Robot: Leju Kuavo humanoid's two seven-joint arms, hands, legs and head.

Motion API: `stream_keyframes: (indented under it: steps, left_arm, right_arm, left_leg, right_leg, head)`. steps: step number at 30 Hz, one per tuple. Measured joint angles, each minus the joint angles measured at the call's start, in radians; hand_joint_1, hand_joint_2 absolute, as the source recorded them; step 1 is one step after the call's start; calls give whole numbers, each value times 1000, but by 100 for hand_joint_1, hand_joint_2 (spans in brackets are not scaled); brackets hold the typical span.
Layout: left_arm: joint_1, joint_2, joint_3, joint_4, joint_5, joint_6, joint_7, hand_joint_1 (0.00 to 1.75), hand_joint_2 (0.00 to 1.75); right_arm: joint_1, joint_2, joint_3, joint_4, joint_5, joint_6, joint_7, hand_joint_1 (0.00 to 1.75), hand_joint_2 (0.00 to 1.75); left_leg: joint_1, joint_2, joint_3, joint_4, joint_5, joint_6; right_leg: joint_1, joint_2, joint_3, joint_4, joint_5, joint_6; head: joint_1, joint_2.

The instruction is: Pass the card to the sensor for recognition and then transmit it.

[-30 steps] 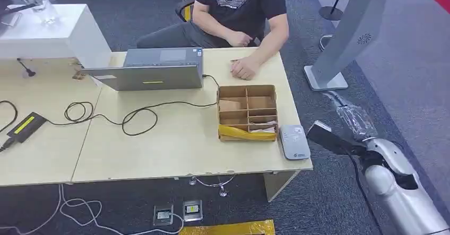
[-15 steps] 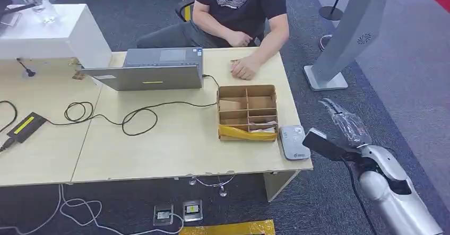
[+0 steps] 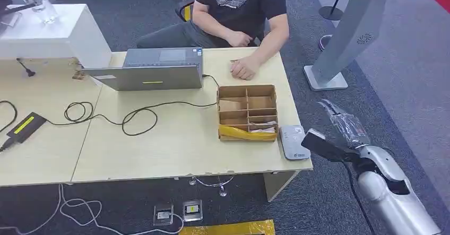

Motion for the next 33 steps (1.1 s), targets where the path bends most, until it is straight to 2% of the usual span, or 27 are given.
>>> stream_keyframes:
  steps: [8, 11, 13, 15, 27, 33]
  left_arm:
    - [-1, 0, 0, 0, 10, 3, 0, 0, 0]
    - [-4, 0, -2, 0, 6, 2, 0, 0, 0]
    - [-9, 0, -5, 0, 6, 2, 0, 0, 0]
    - [-11, -1, -6, 0, 6, 1, 0, 0, 0]
    - [-9, 0, -8, 0, 6, 1, 0, 0, 0]
    - [-9, 3, -8, 0, 17, -15, -14, 0, 0]
  right_arm:
    - [-33, 42, 30, 39, 5, -36, -45, 0, 175]
    - [-106, 87, 63, 95, 21, -96, -105, 0, 175]
    - [-152, 120, 77, 141, 21, -118, -116, 0, 175]
    - [-176, 135, 90, 168, 21, -123, -121, 0, 175]
    - [-221, 190, 126, 269, 20, -132, -127, 0, 175]
    - [-247, 218, 130, 307, 14, -171, -148, 0, 175]
  left_leg:
    - [0, -1, -1, 0, 0, 0]
    - [0, 2, 0, -1, 0, 0]
    - [0, 1, 1, 0, 1, 0]
    - [1, -4, 0, 0, 1, 0]
    - [1, -3, 0, 0, 1, -1]
    - [1, -2, 0, 0, 1, -1]
  right_leg:
    - [0, 0, 1, 1, 0, 0]
    - [0, 3, -1, 1, 0, -1]
    - [1, 3, 0, 1, 0, -1]
    - [1, -2, 1, 1, 0, -1]
    - [1, -2, 0, 1, 0, -1]
    - [1, -2, 0, 1, 0, -1]
  head:
    - [0, 0]
    - [-1, 0]
    - [-1, 0]
    - [0, 0]
    - [0, 0]
    - [0, 0]
